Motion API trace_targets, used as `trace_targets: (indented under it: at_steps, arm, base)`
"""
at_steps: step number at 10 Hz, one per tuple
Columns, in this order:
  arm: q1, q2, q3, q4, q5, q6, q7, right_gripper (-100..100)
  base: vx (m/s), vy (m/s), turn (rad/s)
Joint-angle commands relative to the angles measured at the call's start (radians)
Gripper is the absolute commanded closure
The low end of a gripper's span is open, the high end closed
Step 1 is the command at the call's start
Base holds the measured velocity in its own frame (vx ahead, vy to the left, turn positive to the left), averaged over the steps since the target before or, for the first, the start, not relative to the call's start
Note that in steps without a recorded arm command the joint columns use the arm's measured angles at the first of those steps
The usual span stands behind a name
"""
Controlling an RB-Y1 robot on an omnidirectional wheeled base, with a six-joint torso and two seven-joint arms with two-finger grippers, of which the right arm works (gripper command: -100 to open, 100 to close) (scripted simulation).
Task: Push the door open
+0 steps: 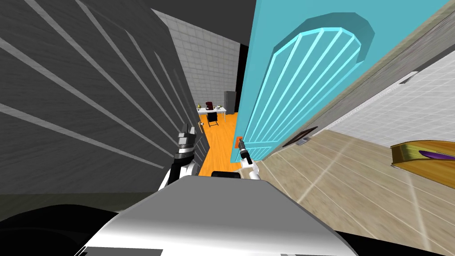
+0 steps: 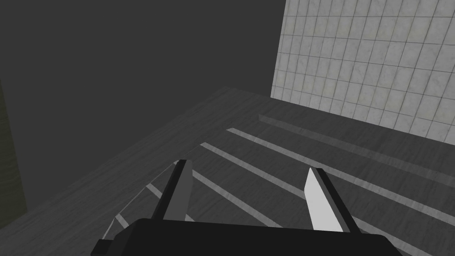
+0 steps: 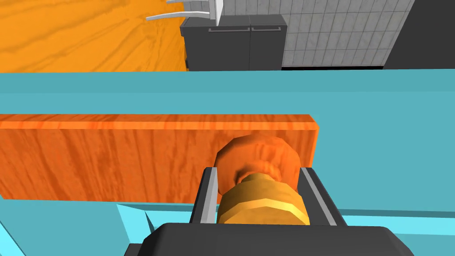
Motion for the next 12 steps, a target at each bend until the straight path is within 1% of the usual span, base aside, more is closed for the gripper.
trace_targets:
  at_steps: [1, 3, 5, 8, 12]
  arm:
    - [0.001, 0.000, 0.000, -0.001, 0.000, -0.001, 0.000, 100]
    - [0.001, 0.000, 0.000, -0.001, 0.000, -0.001, 0.000, 100]
    - [0.001, -0.006, 0.007, 0.004, -0.010, 0.001, 0.013, 100]
    - [-0.002, -0.014, 0.018, 0.008, -0.028, 0.001, 0.035, 100]
    - [-0.008, -0.023, 0.038, 0.015, -0.062, 0.000, 0.078, 100]
  base:
    - [-0.015, -0.005, 0.000]
    - [-0.003, 0.000, -0.002]
    - [0.099, 0.031, -0.115]
    - [0.182, 0.050, -0.099]
    - [0.205, 0.065, -0.203]
